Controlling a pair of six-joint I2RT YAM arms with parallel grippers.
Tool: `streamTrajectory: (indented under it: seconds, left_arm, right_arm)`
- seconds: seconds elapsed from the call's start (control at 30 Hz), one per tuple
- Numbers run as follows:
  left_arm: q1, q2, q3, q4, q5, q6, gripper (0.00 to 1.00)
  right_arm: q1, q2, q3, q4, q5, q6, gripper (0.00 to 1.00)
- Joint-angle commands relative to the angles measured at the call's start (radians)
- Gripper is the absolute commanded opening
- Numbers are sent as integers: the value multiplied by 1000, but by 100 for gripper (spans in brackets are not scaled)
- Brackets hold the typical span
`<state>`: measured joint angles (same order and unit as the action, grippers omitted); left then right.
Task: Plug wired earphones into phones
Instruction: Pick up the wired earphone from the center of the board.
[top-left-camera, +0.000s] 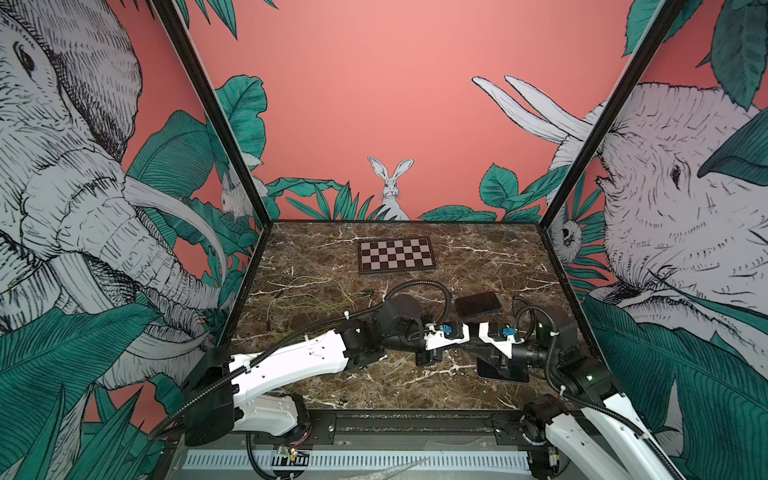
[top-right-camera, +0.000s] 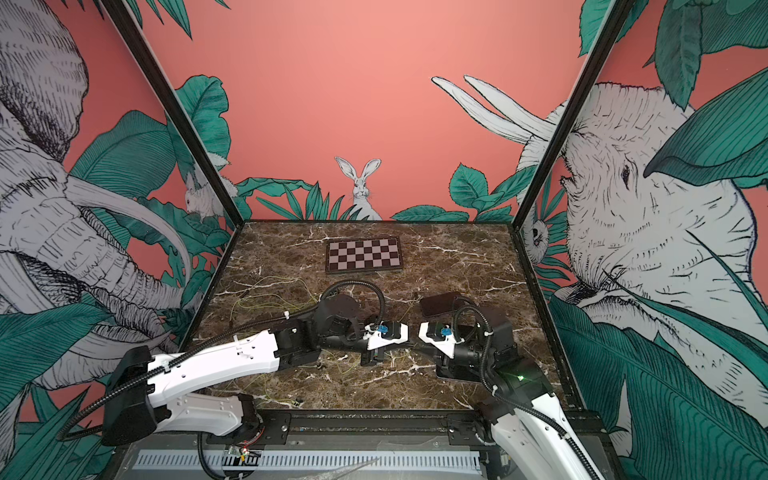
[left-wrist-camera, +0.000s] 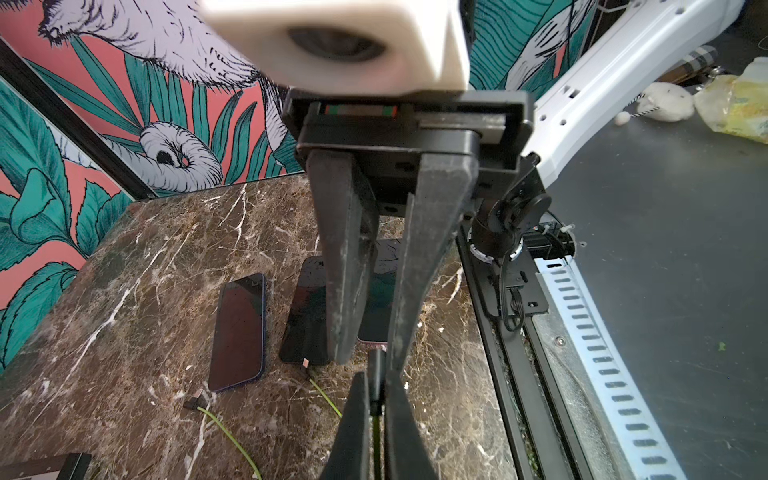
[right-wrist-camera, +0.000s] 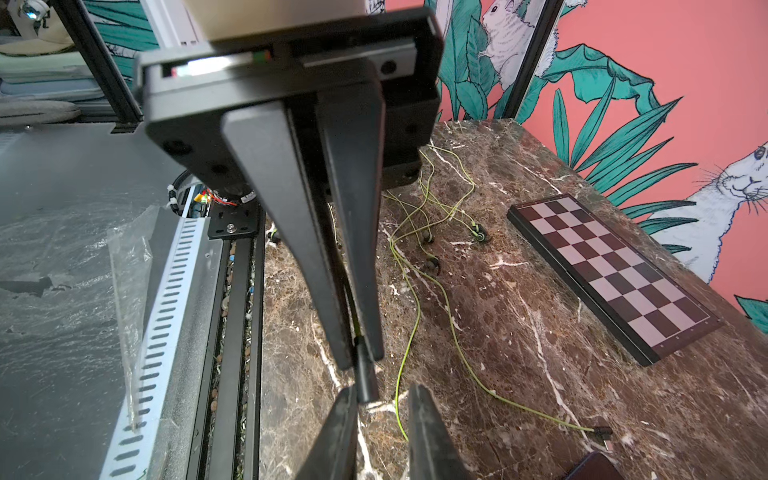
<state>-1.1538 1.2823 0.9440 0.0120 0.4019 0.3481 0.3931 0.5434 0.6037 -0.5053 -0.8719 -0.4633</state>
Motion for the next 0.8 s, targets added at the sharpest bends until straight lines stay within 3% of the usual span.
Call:
streamTrajectory:
  seconds: [0.0, 0.53, 0.67, 0.77]
  left_arm:
    - [-3, -44, -20, 27, 14, -11, 0]
    - [-3, -84, -60, 128, 26, -66, 0]
    - [-4, -83, -59, 130, 31, -67, 0]
    - [-3, -81, -60, 129, 31, -67, 0]
  right_arm:
    - [4, -10, -15, 64, -16, 23, 24]
    - [4, -43, -94, 306, -134, 211, 17]
    - [4, -46, -99, 338, -142, 227, 12]
    - [4, -47, -100, 348, -147, 227, 1]
